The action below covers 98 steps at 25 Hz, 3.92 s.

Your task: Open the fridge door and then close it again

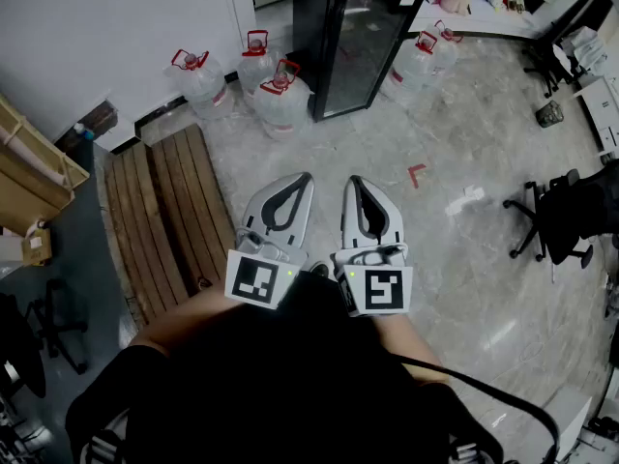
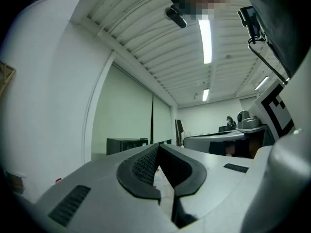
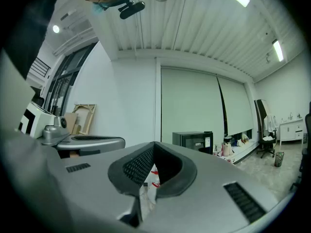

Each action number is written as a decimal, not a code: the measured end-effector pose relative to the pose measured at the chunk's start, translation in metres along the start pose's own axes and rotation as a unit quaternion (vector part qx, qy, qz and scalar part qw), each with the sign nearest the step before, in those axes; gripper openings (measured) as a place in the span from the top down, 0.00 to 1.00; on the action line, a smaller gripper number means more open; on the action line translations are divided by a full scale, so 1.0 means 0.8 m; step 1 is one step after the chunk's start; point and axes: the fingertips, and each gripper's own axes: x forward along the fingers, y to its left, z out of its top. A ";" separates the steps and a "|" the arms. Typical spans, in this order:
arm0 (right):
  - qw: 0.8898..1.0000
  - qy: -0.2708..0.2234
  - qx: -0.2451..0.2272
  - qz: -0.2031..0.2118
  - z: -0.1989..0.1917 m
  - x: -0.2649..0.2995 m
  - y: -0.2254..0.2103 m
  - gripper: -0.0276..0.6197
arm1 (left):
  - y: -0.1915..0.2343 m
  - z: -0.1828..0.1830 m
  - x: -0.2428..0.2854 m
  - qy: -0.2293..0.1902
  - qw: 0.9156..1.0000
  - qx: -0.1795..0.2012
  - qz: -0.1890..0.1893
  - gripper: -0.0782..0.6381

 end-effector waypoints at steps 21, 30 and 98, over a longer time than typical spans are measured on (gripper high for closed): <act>0.999 -0.007 0.044 0.022 -0.011 -0.025 -0.098 0.93 | -0.057 -0.020 0.066 0.034 0.998 0.011 0.057 0.88; 0.999 0.029 0.017 0.007 -0.060 0.039 -0.165 0.93 | -0.030 -0.054 0.166 0.039 0.998 0.005 0.044 0.88; 0.983 0.153 0.069 -0.071 -0.425 0.638 -0.444 0.93 | 0.397 -0.416 0.772 0.089 0.995 -0.010 0.045 0.79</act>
